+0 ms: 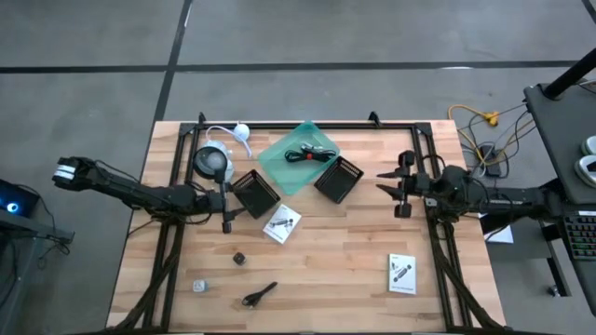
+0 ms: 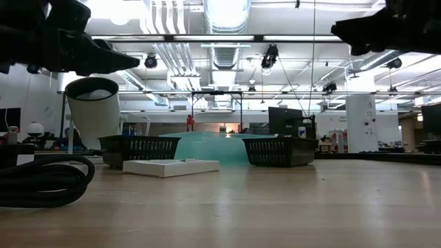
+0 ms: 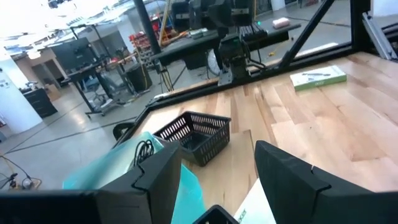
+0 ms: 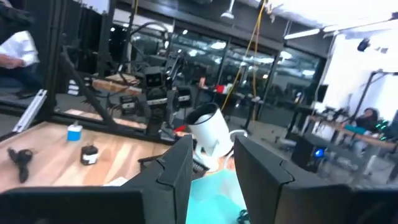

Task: Pick and place items into bin
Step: Put the black charger cable into the green bin

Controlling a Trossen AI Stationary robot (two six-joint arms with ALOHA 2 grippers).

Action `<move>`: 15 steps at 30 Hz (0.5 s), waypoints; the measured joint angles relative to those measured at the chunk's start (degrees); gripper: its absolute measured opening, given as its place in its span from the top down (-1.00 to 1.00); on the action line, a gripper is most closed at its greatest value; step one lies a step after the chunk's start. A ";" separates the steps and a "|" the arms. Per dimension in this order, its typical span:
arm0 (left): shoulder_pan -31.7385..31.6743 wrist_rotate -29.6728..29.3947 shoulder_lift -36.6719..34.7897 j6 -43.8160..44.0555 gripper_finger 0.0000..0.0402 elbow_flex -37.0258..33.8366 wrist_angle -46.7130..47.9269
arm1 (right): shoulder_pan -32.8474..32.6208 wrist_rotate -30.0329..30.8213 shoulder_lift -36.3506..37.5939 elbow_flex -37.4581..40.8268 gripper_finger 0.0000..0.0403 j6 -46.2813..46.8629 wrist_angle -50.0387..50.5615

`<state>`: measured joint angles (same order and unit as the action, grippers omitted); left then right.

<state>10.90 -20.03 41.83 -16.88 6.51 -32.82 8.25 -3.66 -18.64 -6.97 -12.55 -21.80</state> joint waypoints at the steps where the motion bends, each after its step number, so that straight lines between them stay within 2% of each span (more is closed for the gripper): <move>1: 0.02 0.02 0.71 -0.17 0.06 0.11 -0.18 | 0.00 -0.02 0.85 0.50 0.49 -0.39 -0.17; 5: 0.01 1.19 3.72 0.01 0.06 1.57 -4.70 | 0.00 -0.11 2.20 2.08 0.51 -0.98 -0.07; 8: 0.30 6.52 6.50 0.07 0.06 3.83 -9.20 | 0.00 -0.15 2.06 2.48 0.53 -1.41 -0.25; 10: 1.05 8.79 8.93 0.00 0.06 6.58 -10.33 | 0.00 -0.13 2.02 2.52 0.54 -1.56 -0.26; 15: 3.93 8.82 18.23 1.41 0.06 16.77 -8.31 | 0.00 -0.20 1.80 3.00 0.56 -0.15 1.00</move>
<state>14.82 -11.21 60.06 -15.47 23.28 -41.13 8.25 -3.86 -16.85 -3.97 -12.70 -20.81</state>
